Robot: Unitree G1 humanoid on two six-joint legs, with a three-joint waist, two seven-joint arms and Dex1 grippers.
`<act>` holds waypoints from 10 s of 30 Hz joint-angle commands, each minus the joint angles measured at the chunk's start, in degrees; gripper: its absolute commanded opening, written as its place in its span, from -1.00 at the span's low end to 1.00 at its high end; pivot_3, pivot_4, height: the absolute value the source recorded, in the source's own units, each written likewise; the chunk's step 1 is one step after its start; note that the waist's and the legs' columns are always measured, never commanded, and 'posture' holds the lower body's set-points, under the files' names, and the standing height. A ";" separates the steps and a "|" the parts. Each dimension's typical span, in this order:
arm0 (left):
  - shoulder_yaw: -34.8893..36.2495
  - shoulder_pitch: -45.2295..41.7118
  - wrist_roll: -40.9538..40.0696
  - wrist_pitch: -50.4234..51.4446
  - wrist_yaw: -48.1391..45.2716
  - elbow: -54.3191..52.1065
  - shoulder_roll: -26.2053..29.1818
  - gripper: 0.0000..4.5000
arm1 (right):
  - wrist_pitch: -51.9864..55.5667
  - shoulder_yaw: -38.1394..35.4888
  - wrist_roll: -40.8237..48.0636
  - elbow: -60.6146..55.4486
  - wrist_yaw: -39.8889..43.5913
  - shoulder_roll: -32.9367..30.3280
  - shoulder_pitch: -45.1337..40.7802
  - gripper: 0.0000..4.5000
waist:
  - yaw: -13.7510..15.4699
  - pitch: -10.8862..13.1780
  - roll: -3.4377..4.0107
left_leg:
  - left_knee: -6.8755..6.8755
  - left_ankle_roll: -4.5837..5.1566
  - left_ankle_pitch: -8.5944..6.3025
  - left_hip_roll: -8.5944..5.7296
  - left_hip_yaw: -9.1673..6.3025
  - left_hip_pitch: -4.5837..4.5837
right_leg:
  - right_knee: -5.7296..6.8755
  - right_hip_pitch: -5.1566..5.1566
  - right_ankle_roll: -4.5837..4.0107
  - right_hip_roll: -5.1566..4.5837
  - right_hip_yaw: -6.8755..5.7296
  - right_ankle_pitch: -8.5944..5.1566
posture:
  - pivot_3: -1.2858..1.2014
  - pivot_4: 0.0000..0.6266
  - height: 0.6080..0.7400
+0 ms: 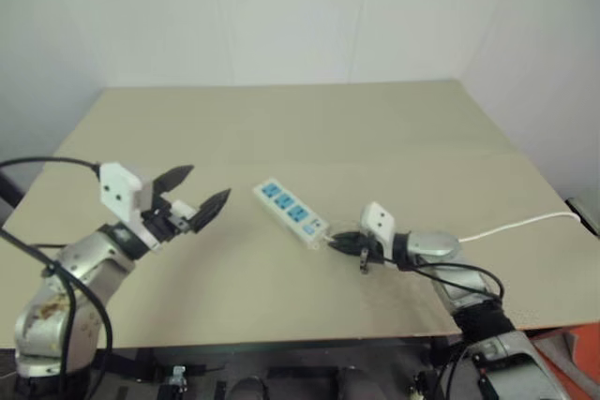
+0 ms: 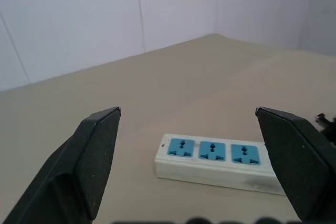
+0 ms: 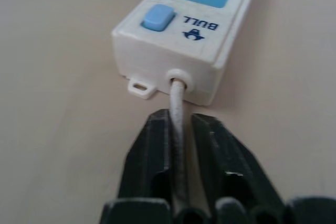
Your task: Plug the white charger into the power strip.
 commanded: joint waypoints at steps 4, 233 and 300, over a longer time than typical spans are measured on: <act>1.57 0.00 -5.44 1.04 -6.58 -1.08 3.02 1.00 | -2.67 -2.17 1.87 1.29 3.51 -2.66 -1.72 0.49 | 0.57 0.01 0.00 | 0.00 0.00 0.00 -0.01 0.00 -0.05 | -0.02 -0.01 -0.17 -0.02 -0.01 0.10 | 0.03 -0.52 1.00; -36.48 -53.61 15.42 -37.52 -58.00 65.20 11.93 -0.54 | -17.91 2.32 5.05 19.69 21.04 12.22 -9.29 0.52 | -1.34 -0.03 -0.34 | 0.17 0.05 -0.05 2.45 0.68 -0.17 | 1.00 -1.16 -1.22 2.77 0.90 0.47 | 0.03 -0.52 1.00; -24.60 -22.09 13.99 -18.89 -50.36 37.56 -1.80 -0.54 | -19.78 1.28 4.01 23.81 20.20 12.31 -10.53 0.52 | -0.75 -0.04 -0.35 | 0.19 0.06 -0.07 2.43 1.03 0.17 | 0.72 -0.96 -1.53 2.76 1.17 0.64 | 0.03 -0.52 1.00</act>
